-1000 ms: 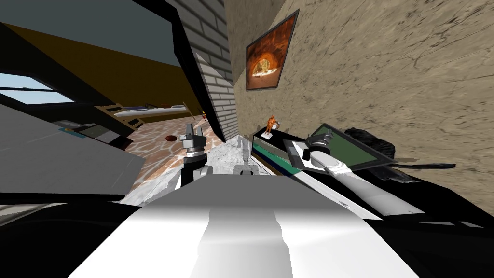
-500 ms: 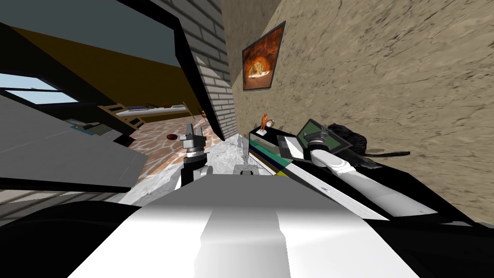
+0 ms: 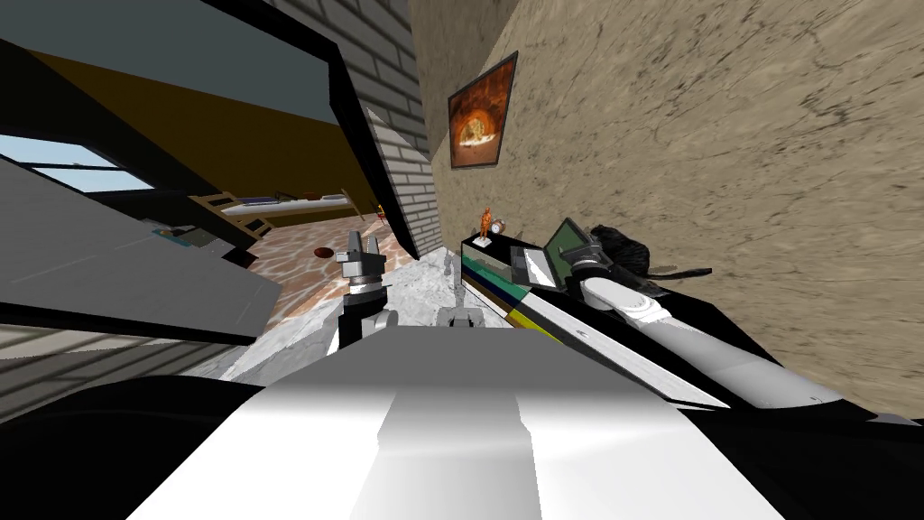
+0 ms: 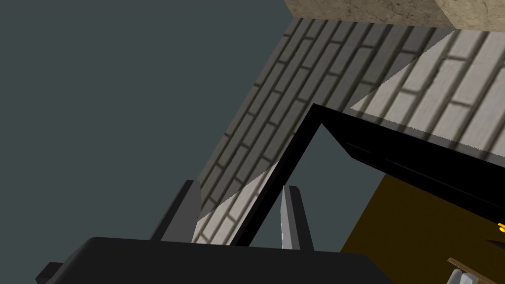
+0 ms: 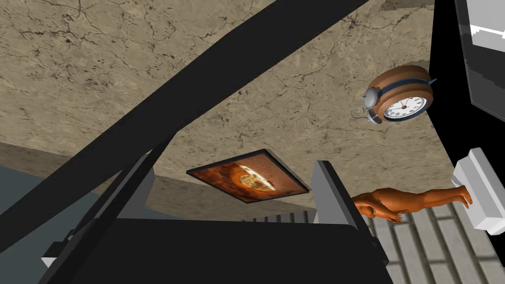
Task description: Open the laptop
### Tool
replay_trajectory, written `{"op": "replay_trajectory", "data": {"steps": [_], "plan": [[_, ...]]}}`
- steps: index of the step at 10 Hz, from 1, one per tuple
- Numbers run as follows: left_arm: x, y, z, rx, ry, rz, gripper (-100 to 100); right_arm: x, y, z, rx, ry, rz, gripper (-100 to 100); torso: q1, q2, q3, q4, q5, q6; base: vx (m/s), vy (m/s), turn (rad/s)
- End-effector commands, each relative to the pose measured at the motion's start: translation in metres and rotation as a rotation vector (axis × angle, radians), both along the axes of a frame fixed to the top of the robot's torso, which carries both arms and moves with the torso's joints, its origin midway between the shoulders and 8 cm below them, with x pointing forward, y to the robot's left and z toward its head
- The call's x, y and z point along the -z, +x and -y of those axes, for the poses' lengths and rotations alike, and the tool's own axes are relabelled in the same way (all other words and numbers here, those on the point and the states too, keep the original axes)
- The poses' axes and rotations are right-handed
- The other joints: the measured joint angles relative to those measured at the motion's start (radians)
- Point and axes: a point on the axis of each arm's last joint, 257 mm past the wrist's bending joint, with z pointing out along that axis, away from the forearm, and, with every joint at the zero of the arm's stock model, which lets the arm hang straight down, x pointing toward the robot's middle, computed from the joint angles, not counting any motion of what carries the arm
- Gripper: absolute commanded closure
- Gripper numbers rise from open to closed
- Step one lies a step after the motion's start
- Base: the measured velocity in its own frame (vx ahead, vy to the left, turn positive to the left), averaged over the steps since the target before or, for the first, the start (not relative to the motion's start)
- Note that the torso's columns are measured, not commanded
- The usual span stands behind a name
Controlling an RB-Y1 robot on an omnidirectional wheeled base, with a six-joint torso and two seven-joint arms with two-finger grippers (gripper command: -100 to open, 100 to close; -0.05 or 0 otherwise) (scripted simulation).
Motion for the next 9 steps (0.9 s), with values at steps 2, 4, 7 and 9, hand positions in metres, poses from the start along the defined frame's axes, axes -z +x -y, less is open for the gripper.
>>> {"op": "replay_trajectory", "data": {"steps": [2, 4, 7, 9], "plan": [[0.0, 0.0, 0.0, 0.0, 0.0, 0.0, 0, 0.003, 0.009, -0.025, -0.093, 0.021, -0.044, -100, 0.001, -0.001, 0.0, 0.0, 0.0, 0.001, -0.187, -0.108, -0.021], [0.0, 0.0, 0.0, 0.0, 0.0, 0.0, 0, 0.005, 0.012, -0.038, -0.135, 0.031, -0.066, -100, -0.002, -0.002, -0.001, -0.001, -0.001, 0.0, -0.202, -0.142, 0.0], [0.0, 0.0, 0.0, 0.0, 0.0, 0.0, 0, 0.005, 0.011, -0.036, -0.126, 0.027, -0.057, 100, 0.005, -0.01, -0.006, -0.004, 0.001, -0.002, -0.039, -0.024, 0.003], [0.0, 0.0, 0.0, 0.0, 0.0, 0.0, 0, 0.011, 0.003, -0.036, -0.102, -0.044, -0.082, 100, 0.004, -0.008, -0.005, -0.003, 0.001, -0.003, 0.045, 0.043, -0.001]]}}
